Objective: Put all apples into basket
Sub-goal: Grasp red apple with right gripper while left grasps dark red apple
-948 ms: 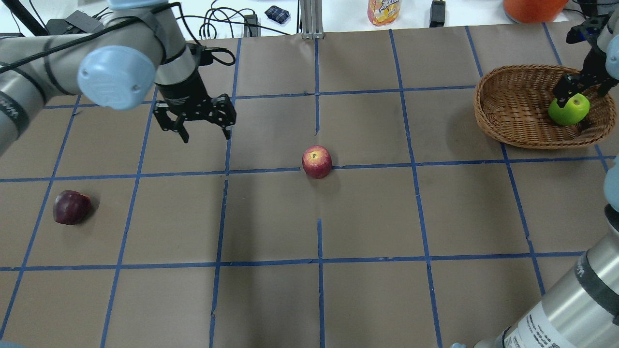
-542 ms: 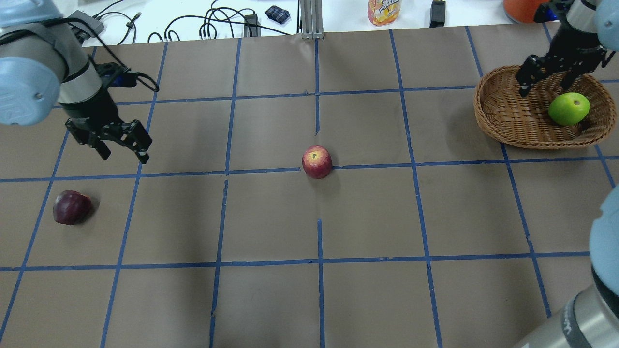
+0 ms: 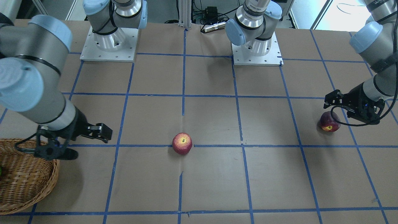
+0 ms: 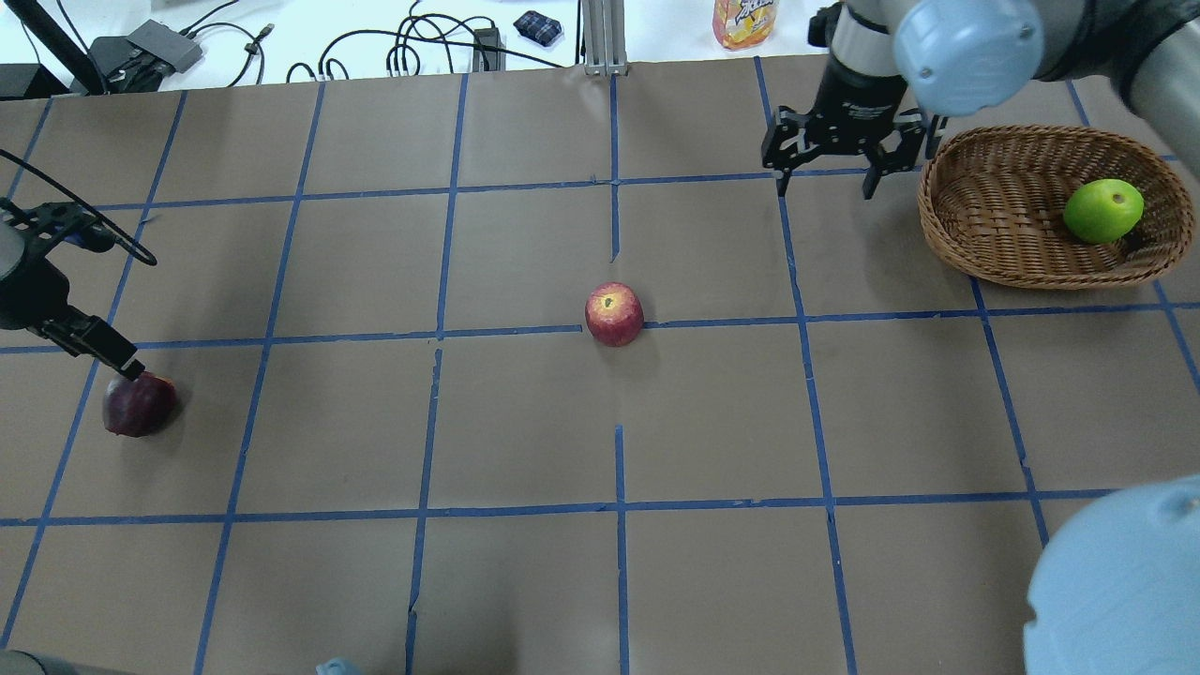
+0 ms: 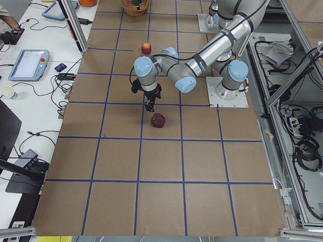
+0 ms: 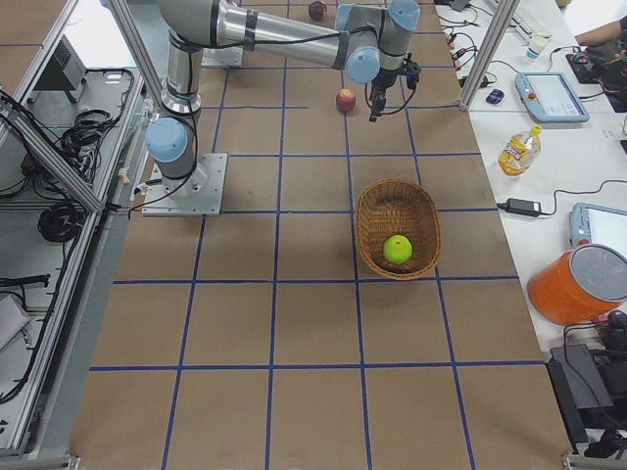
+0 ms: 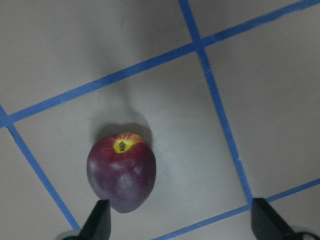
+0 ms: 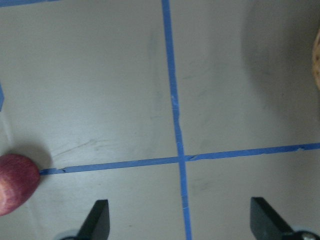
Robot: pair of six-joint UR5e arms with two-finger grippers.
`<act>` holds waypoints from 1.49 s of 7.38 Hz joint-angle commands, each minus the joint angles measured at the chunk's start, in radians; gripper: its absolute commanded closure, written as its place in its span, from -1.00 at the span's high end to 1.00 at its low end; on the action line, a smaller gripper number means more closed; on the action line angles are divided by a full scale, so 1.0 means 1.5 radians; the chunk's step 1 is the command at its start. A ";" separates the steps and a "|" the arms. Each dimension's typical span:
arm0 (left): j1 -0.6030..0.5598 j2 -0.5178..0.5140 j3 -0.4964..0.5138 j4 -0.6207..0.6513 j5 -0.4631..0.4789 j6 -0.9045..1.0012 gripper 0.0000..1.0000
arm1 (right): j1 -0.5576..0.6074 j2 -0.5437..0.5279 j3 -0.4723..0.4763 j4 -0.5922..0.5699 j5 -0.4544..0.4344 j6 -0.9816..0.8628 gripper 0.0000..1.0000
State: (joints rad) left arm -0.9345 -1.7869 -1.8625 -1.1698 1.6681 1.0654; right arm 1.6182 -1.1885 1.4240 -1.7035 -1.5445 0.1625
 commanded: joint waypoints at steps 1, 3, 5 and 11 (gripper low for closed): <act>0.016 -0.027 -0.083 0.181 0.000 0.065 1.00 | 0.096 0.053 0.001 -0.073 0.017 0.150 1.00; 0.016 -0.056 -0.086 0.195 -0.002 0.077 1.00 | 0.164 0.106 0.001 -0.087 0.025 0.245 1.00; 0.017 -0.086 -0.088 0.200 0.000 0.080 1.00 | 0.184 0.129 0.000 -0.087 0.054 0.247 1.00; -0.055 -0.061 -0.039 0.128 -0.014 -0.173 -0.29 | 0.195 0.170 -0.004 -0.088 0.069 0.237 1.00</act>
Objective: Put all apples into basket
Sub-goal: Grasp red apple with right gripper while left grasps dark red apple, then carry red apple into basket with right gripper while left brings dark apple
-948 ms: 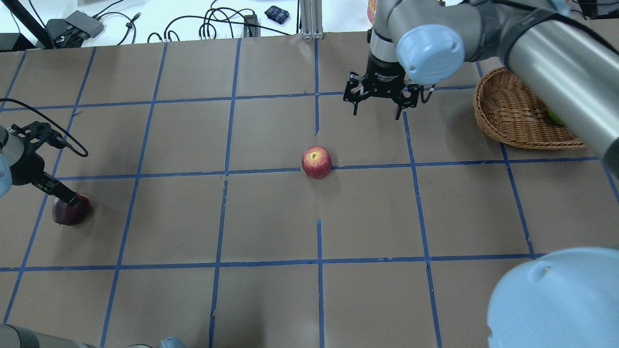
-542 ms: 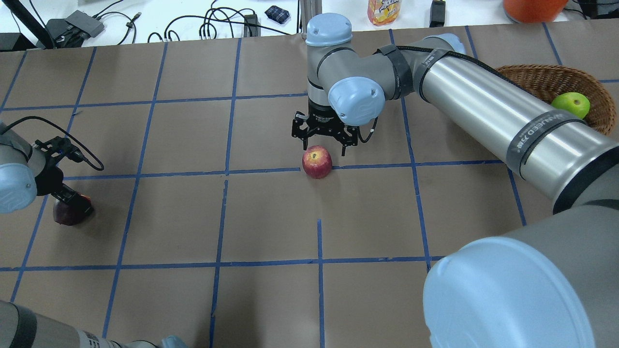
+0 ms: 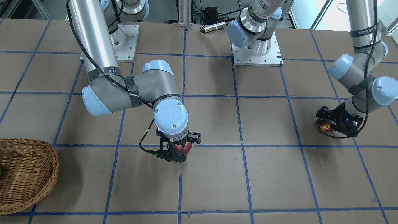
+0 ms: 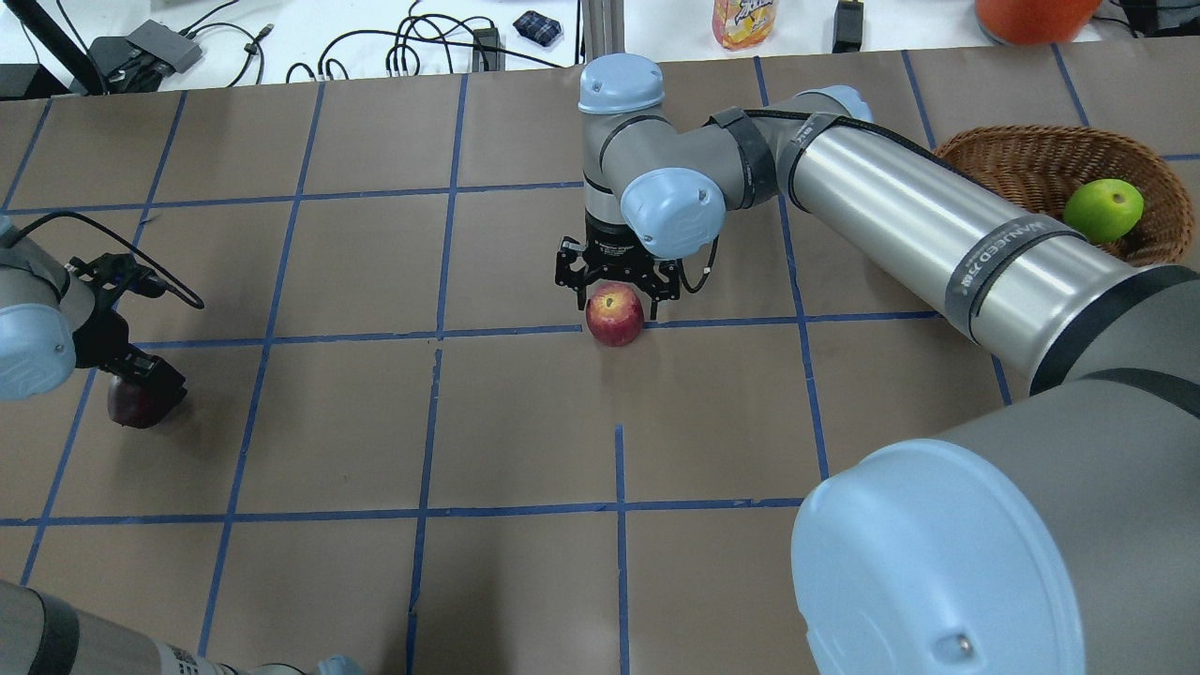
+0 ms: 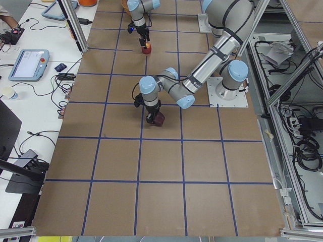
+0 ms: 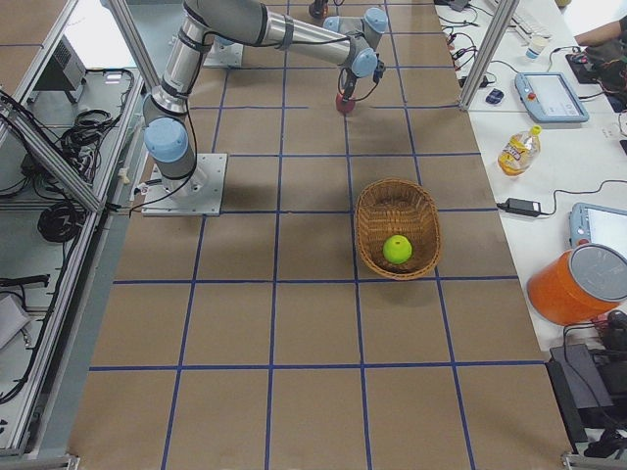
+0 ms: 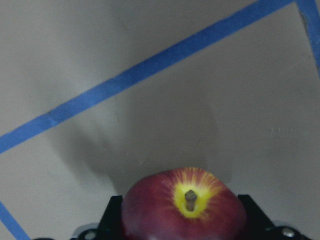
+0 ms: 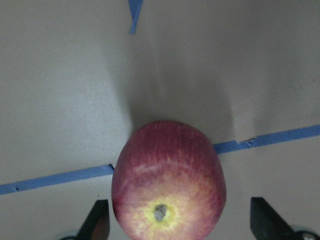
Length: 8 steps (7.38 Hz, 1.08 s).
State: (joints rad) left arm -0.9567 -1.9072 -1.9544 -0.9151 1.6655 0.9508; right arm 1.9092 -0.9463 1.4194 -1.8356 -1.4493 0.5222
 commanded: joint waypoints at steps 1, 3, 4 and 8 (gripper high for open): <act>-0.094 0.033 0.046 -0.094 -0.016 -0.176 -0.29 | 0.001 0.017 -0.001 -0.008 0.007 -0.001 1.00; -0.203 0.040 0.059 -0.115 -0.021 -0.339 -0.29 | 0.001 0.024 0.003 -0.031 0.007 0.007 0.45; -0.249 0.041 0.060 -0.114 -0.058 -0.430 -0.29 | 0.001 0.022 0.002 -0.034 0.008 0.006 -0.95; -0.418 -0.002 0.112 -0.093 -0.110 -0.726 -0.29 | -0.080 -0.071 -0.030 0.059 -0.006 -0.015 -1.00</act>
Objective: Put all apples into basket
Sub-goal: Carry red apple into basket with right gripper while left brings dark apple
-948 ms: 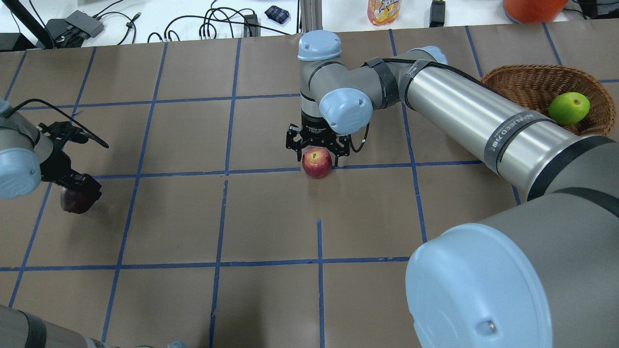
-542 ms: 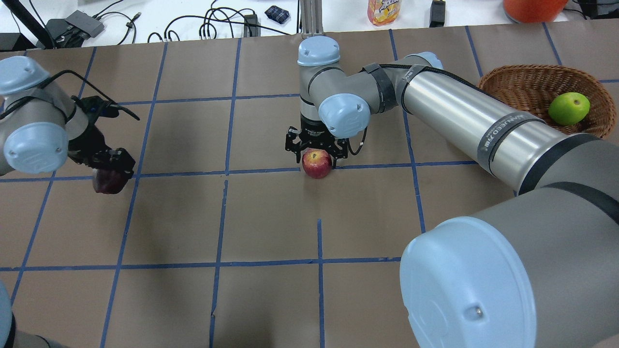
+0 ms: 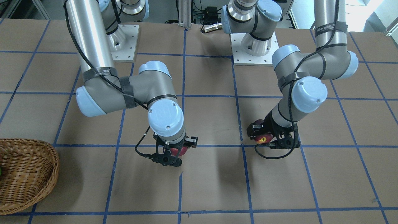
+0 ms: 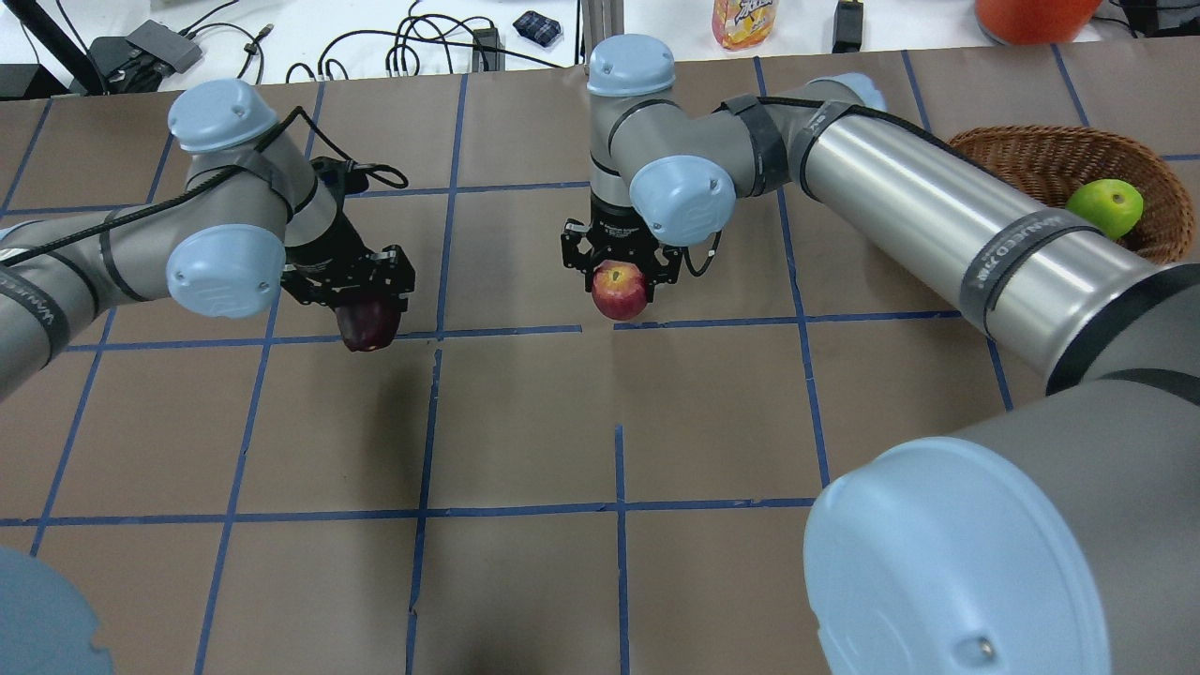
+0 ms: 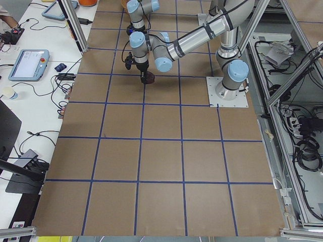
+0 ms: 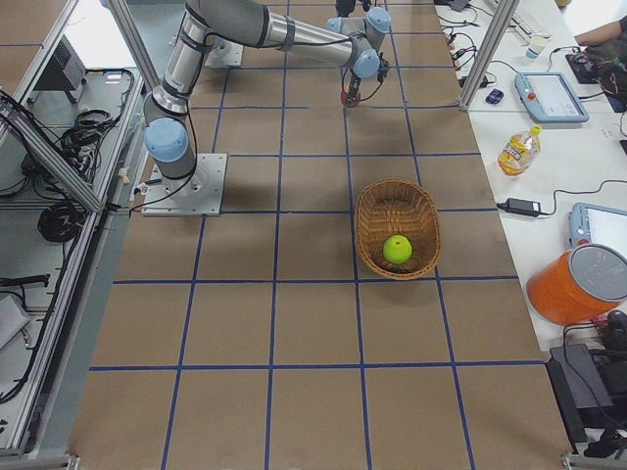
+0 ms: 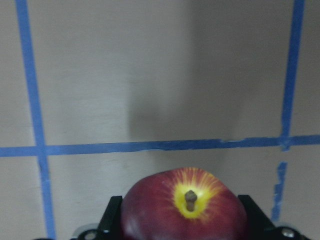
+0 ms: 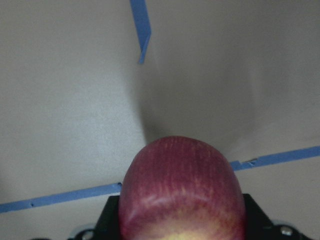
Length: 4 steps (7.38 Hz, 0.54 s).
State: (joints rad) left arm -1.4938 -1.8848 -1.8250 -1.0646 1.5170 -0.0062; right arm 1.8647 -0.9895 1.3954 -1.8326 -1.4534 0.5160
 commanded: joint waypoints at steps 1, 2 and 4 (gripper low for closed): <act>-0.109 -0.036 0.052 0.008 -0.011 -0.152 -0.29 | -0.112 -0.086 -0.020 0.119 -0.006 -0.047 -1.00; -0.152 -0.064 0.078 0.021 -0.017 -0.167 -0.29 | -0.177 -0.115 -0.018 0.153 -0.034 -0.142 -1.00; -0.224 -0.127 0.125 0.055 -0.026 -0.197 -0.29 | -0.305 -0.128 -0.016 0.166 -0.113 -0.324 -1.00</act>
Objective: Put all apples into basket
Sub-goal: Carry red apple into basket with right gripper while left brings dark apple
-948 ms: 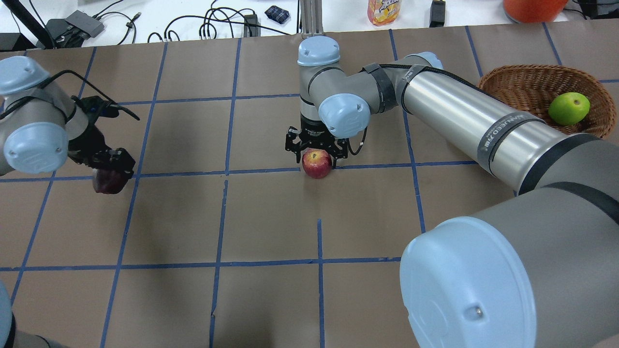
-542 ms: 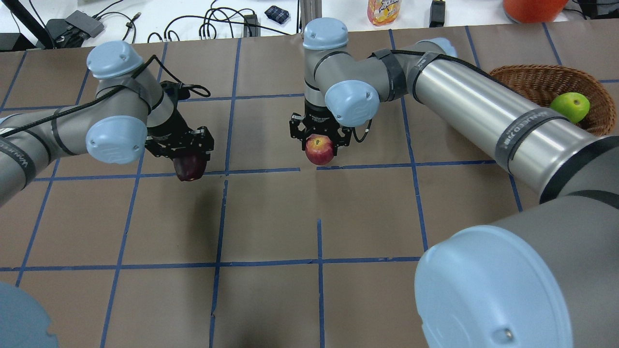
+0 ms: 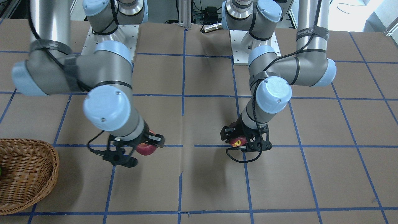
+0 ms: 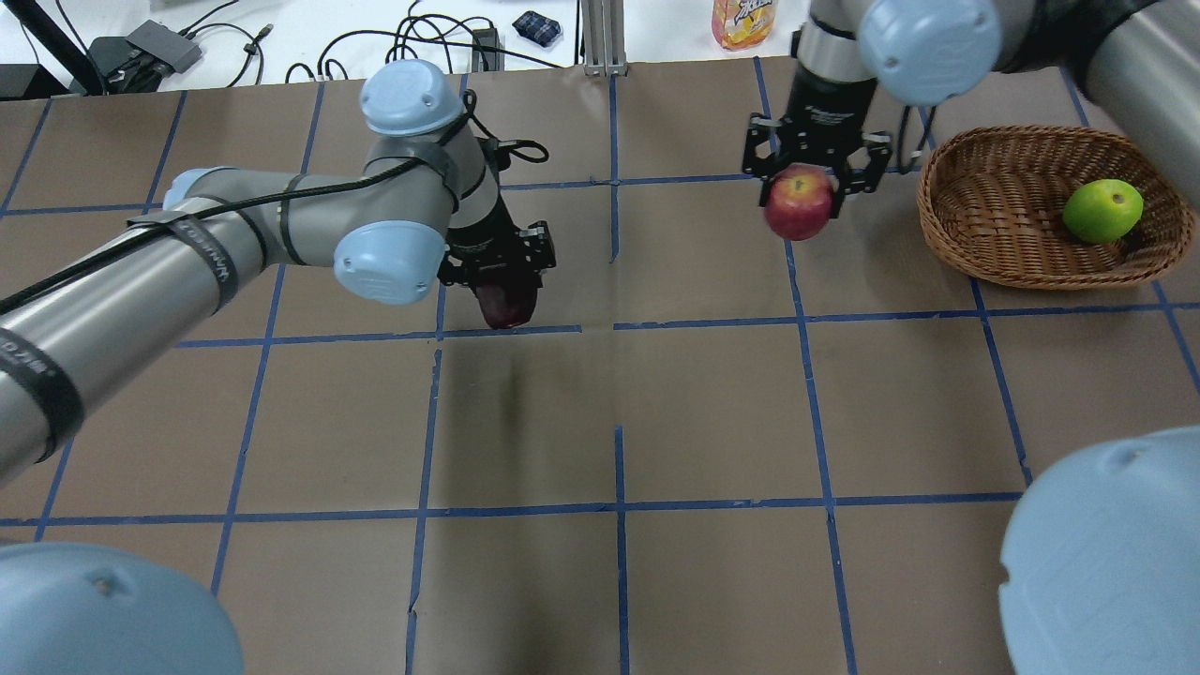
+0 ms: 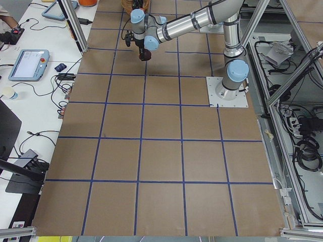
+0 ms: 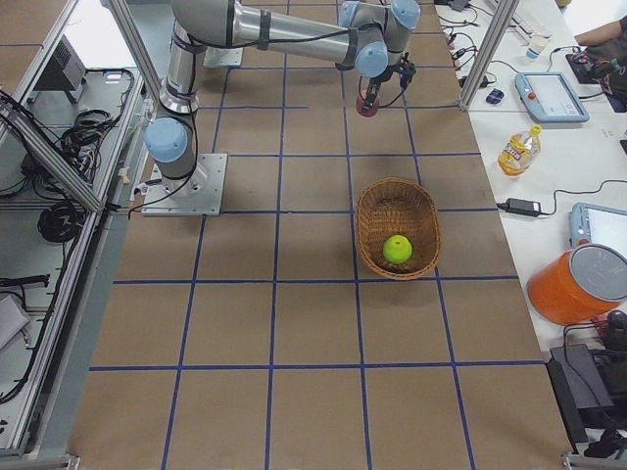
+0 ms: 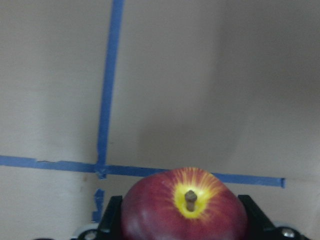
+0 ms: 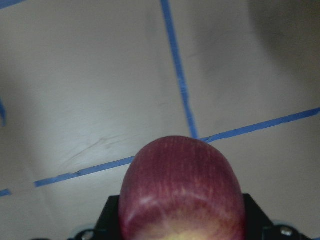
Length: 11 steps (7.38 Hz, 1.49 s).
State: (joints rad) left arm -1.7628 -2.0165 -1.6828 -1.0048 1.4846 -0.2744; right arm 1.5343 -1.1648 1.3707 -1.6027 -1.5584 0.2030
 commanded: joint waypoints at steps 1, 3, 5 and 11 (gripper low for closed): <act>-0.064 -0.069 0.047 0.033 -0.009 -0.029 -0.28 | -0.143 -0.002 0.000 0.000 -0.063 -0.198 -1.00; -0.077 -0.096 0.052 0.035 -0.011 -0.031 -0.27 | -0.200 0.047 0.009 -0.097 -0.108 -0.270 -1.00; -0.097 -0.097 0.052 0.035 -0.012 -0.050 -0.08 | -0.223 0.087 0.001 -0.135 -0.130 -0.313 -1.00; -0.046 0.020 0.061 -0.076 -0.027 -0.048 1.00 | -0.245 0.151 0.009 -0.223 -0.138 -0.349 -0.18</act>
State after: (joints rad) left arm -1.8701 -2.0653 -1.5908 -1.0264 1.4403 -0.3642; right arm 1.1731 -0.9466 1.3828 -1.9373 -1.7652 -0.3199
